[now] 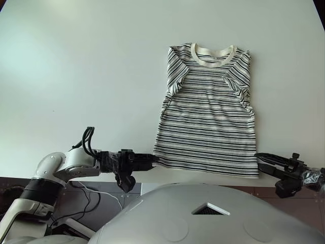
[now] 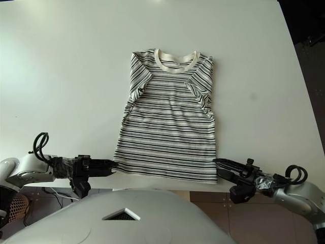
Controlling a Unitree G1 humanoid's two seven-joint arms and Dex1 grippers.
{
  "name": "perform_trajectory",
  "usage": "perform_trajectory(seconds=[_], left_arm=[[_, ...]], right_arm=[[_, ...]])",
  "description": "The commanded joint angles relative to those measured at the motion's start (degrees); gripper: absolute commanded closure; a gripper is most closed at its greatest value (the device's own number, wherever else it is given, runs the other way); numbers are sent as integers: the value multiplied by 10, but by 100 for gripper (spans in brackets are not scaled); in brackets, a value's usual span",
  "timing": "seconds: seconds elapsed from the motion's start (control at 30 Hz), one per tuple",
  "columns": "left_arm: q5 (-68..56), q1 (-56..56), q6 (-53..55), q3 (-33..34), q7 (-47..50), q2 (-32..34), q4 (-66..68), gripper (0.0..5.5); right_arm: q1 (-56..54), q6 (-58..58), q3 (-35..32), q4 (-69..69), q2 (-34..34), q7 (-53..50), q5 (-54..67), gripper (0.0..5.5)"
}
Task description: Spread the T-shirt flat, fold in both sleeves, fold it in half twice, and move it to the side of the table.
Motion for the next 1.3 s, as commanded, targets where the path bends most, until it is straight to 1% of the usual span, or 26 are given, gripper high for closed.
perform_trajectory(seconds=[0.03, 0.17, 0.3, 0.43, 0.6, 0.87, 1.13, 1.2, 1.27, 1.3], left_arm=[[24, 8, 33, -13, -13, 9, 14, 442], [20, 9, 42, -14, -9, 12, 12, 496], [19, 5, 40, -18, -9, 17, 13, 539], [15, -4, 36, -24, -10, 23, 17, 539], [12, -23, 33, -36, -13, 27, 24, 539], [10, -20, 40, -38, -8, 30, 20, 539], [-4, -18, 45, -36, -7, 33, 22, 540], [-31, -15, 54, -37, -13, 36, 11, 540], [-62, -9, 63, -39, -24, 47, -11, 540], [-80, -1, 64, -38, -30, 62, -25, 540]], right_arm=[[3, -8, 7, 14, -25, 4, -36, 341], [6, -49, -5, 35, -50, -22, -86, 341], [14, -62, -8, 29, -45, -50, -121, 341], [21, -54, 4, 10, -26, -73, -145, 341], [13, -31, 37, -11, -7, -92, -166, 341], [17, -19, 56, -8, -22, -117, -173, 341], [33, -11, 68, -16, -29, -119, -154, 505], [32, 4, 74, -25, -30, -103, -99, 537], [40, 33, 81, -54, -40, -74, -13, 537], [52, 56, 79, -84, -59, -50, 44, 537]])
